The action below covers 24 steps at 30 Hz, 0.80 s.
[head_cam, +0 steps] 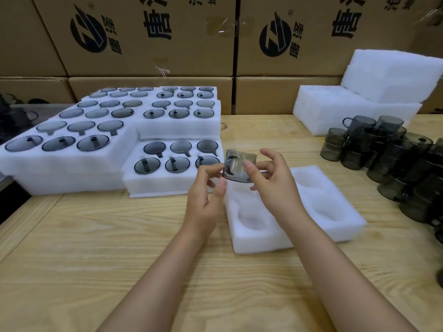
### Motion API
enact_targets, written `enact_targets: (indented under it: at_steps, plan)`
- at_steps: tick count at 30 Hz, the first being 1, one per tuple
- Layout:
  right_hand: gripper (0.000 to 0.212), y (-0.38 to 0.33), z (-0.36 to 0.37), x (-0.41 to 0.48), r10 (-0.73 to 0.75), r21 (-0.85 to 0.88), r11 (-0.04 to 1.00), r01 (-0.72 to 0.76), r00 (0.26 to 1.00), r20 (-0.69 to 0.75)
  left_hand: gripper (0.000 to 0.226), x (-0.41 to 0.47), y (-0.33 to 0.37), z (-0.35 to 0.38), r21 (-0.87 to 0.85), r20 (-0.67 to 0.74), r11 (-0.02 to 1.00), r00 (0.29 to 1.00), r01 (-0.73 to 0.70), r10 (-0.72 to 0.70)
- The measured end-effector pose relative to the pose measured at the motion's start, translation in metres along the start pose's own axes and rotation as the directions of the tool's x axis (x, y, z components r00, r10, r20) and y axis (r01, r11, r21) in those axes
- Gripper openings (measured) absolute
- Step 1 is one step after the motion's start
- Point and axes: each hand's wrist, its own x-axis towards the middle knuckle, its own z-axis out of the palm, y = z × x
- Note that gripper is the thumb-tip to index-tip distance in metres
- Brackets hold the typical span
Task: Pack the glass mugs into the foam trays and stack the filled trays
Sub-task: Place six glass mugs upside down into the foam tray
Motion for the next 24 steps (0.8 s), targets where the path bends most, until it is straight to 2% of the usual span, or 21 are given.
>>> enact_targets:
  at_steps: [3, 6, 9, 11, 13, 16, 18, 24]
  plan:
    - [0.025, 0.001, -0.003, 0.002, -0.016, 0.105, 0.994, 0.005, 0.995, 0.098, 0.023, 0.003, 0.004, 0.002, -0.109, -0.046, 0.991, 0.995, 0.082, -0.087]
    - [0.02, 0.001, -0.008, 0.004, -0.054, 0.17, 0.985, 0.026, 0.986, 0.16, 0.042, 0.004, 0.005, 0.003, -0.162, 0.004, 0.974, 0.987, 0.159, -0.161]
    - [0.024, -0.001, -0.013, 0.007, -0.008, 0.264, 0.963, -0.053, 0.975, 0.223, 0.053, 0.002, 0.007, 0.006, -0.053, 0.056, 0.99, 0.991, 0.127, -0.124]
    - [0.021, -0.001, -0.015, 0.008, 0.003, 0.29, 0.953, -0.082, 0.965, 0.264, 0.056, 0.002, 0.009, 0.009, 0.018, 0.043, 0.996, 0.995, 0.085, -0.086]
    - [0.028, 0.0, -0.013, 0.005, -0.023, 0.265, 0.963, -0.055, 0.959, 0.282, 0.062, 0.001, 0.01, 0.01, 0.07, 0.014, 0.996, 0.998, 0.058, -0.059]
    - [0.047, 0.004, -0.008, 0.002, -0.066, 0.145, 0.989, 0.033, 0.972, 0.226, 0.067, 0.0, 0.011, 0.012, 0.125, -0.007, 0.992, 1.0, 0.03, -0.03]
    - [0.047, 0.006, -0.007, 0.003, -0.07, 0.083, 0.995, 0.056, 0.982, 0.173, 0.069, -0.001, 0.008, 0.013, 0.147, -0.001, 0.989, 0.999, 0.033, -0.033]
    - [0.051, 0.007, -0.007, 0.004, -0.036, -0.077, 0.996, 0.044, 0.994, 0.108, 0.066, 0.001, 0.001, 0.009, 0.102, 0.066, 0.983, 0.985, 0.152, -0.159]
